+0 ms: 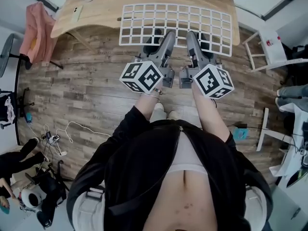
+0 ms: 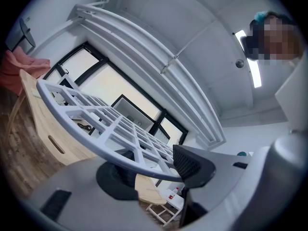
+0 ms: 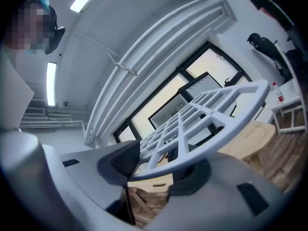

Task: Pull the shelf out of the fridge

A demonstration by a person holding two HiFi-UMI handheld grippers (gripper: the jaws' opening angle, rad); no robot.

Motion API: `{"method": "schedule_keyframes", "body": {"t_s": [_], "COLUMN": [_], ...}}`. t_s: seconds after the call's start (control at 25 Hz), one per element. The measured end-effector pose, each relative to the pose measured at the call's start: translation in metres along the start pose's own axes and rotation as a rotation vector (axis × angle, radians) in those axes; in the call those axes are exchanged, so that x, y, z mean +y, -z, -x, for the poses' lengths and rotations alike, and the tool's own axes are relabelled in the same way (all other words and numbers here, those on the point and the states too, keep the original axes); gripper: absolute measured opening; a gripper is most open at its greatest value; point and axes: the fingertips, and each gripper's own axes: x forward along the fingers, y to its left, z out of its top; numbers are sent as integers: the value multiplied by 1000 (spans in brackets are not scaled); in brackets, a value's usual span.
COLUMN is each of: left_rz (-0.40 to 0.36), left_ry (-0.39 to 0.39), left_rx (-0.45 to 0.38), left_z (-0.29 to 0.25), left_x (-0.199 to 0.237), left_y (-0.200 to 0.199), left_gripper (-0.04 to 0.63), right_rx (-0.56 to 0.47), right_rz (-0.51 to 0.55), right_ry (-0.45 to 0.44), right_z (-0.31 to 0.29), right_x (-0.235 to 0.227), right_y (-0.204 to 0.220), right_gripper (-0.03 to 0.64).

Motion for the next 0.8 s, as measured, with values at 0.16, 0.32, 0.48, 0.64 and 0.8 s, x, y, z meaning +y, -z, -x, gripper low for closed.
{"method": "schedule_keyframes", "body": {"t_s": [0.16,0.32,0.48,0.64,0.8], "left_rz": [-6,1,-14,-11,-13], "left_ry": [20,34,44,45,49], "left_rx": [10,15,20,19,20], "left_z": [-2,-3,-2,1,0], "left_x": [-3,-6,-2,1,1], "left_y": [-1,-1,-6,-8,-10], "left_gripper": [215,215,215,215,215], "right_rx": [-12,-18,-29,-31,-35], "right_rz": [20,30,14,21,21], "right_ry": [13,25,30,29,31], "right_z": [2,5,2,0,0], "right_x": [0,1,4,9,10], "right_y": [-2,-6,-2,0,-1], "right_gripper": [204,205,205,204,205]}}
